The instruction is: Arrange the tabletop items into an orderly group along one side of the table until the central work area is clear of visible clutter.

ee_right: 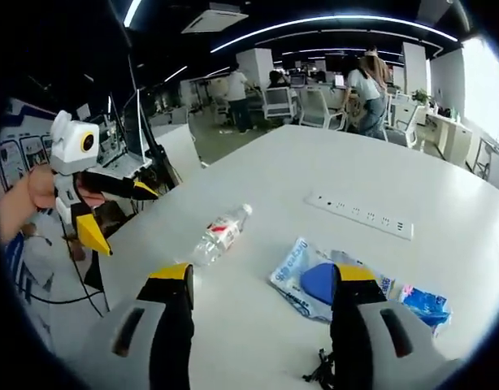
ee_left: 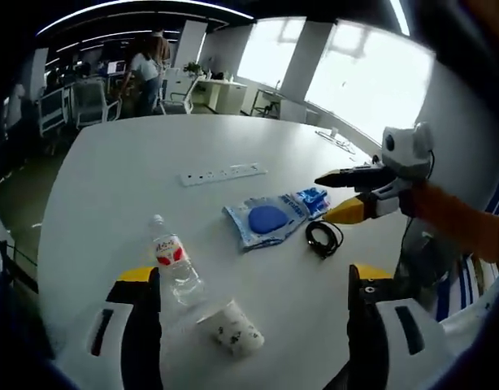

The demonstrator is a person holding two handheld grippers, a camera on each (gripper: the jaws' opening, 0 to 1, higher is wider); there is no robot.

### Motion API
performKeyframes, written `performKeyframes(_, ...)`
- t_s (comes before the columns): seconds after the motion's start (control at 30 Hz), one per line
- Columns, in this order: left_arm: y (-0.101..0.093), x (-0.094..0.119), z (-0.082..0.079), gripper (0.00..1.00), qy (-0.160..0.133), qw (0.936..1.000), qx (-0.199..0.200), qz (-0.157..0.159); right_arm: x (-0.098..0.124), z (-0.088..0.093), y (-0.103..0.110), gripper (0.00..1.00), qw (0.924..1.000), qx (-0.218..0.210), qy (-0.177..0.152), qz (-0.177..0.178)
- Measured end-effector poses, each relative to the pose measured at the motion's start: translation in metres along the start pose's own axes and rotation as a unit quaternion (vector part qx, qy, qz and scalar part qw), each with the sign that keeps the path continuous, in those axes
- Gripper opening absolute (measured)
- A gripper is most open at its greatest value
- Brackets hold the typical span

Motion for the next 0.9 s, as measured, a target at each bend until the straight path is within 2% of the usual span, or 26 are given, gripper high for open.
performKeyframes(0.47,0.038,0.026,0.027,0.99,-0.018,0.9989,0.041,-0.014,-0.041,-0.026,0.027,0.67,0.9992,0.018,0.014,-0.032)
performKeyframes(0.7,0.056,0.036,0.038,0.99,-0.028,0.9975,0.061,-0.020,-0.072,-0.041,0.034,0.67,0.9979,0.030,0.029,-0.050)
performKeyframes(0.9,0.072,0.037,0.047,0.98,-0.038,0.9952,0.087,-0.022,-0.104,-0.054,0.033,0.67,0.9960,0.009,0.035,-0.081)
Point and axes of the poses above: the point that each gripper's makers call its tool centre point, and the gripper's own axes: x roughly backward along the fingers, y roughly to its left, z roughly out of its underside, the point moved 8 cm from there along x, roughly backward along the fingers, and after that the axes turned 10 degrees about y, right-handed, at the moved point
